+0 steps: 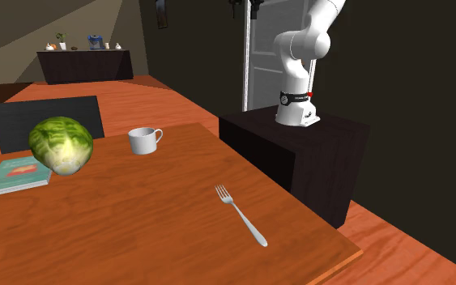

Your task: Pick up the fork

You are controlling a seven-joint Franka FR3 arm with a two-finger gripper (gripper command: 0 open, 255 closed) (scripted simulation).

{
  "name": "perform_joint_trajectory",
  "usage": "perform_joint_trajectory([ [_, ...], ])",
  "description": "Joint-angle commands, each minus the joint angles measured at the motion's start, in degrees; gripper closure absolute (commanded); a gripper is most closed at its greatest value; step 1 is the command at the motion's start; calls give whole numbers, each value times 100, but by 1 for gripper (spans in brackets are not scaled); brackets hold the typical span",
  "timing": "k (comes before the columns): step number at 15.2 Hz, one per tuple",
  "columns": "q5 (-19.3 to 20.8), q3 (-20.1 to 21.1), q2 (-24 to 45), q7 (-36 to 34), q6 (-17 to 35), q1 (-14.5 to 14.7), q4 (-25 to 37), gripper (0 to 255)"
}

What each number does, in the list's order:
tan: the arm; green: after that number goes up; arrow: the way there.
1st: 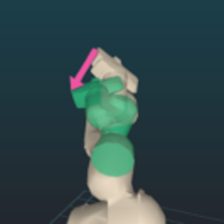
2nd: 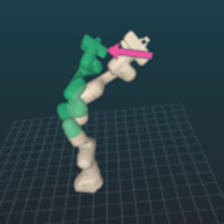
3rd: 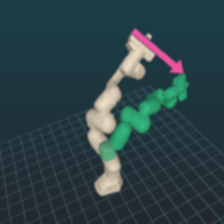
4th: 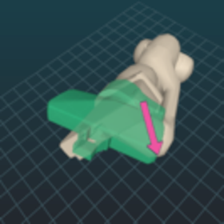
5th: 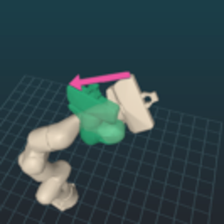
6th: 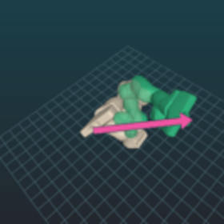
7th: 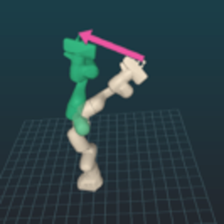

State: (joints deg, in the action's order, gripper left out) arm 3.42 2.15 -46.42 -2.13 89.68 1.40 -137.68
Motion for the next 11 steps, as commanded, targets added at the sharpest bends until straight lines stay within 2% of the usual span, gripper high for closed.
perform_joint_trajectory([
  [1, 0, 0, 0, 0, 0, 0, 0, 0],
  [11, 87, -110, 1556, 1038, 1992, 471, -416, 0],
])
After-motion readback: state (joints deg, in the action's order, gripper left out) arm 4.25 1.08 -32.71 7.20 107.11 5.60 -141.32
